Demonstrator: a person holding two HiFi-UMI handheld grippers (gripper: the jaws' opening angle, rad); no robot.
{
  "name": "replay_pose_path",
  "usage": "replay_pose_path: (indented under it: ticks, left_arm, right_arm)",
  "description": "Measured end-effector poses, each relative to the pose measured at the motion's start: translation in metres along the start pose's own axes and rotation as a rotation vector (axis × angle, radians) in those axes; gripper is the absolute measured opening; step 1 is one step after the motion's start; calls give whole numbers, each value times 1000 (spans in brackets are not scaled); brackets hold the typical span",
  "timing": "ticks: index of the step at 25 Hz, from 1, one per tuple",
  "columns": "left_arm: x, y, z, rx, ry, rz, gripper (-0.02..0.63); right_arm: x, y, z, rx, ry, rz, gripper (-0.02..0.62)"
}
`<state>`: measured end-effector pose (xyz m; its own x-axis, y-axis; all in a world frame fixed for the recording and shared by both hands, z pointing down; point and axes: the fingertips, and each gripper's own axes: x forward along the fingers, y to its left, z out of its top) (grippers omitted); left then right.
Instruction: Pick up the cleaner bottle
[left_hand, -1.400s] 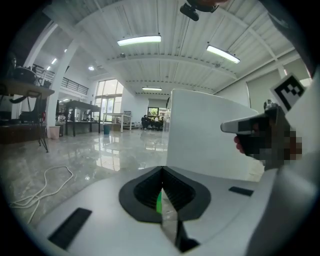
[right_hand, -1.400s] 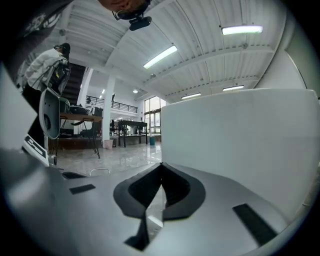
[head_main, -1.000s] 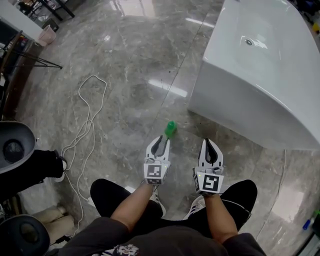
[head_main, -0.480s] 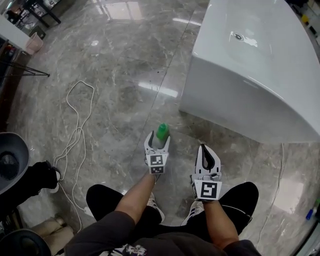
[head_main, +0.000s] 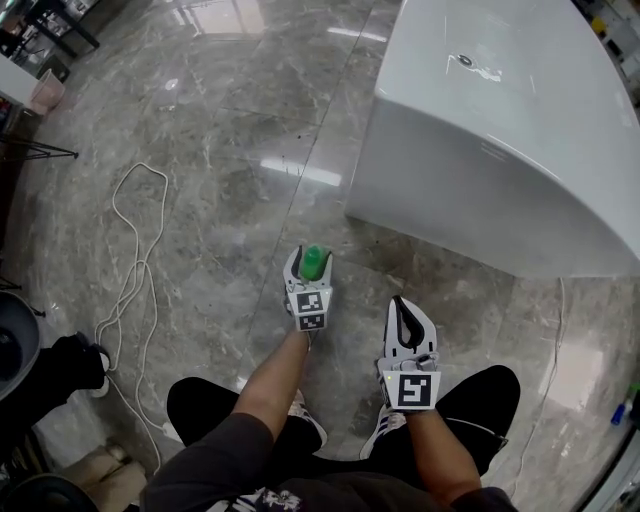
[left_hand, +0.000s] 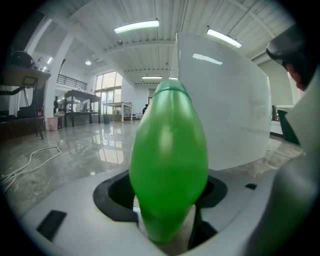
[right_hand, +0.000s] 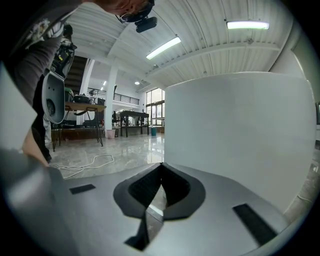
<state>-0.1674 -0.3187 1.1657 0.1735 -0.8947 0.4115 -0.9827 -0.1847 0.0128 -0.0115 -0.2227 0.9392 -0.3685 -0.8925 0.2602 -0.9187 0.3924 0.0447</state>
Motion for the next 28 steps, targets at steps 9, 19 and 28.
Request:
replay_pose_path:
  ticks: [9,19,28]
  left_arm:
    - [9,-3,5,7,10,1,186]
    - [-10,-4,69,1,-95,-6,184]
    - [-59,-12,163,2,-146,-10,184]
  right_arm:
    - [-5,5,-3,1,0,23,15]
    - [-8,1,13,11,-32,5,15]
    - [-16,-22,59,-3,-12,-57,15]
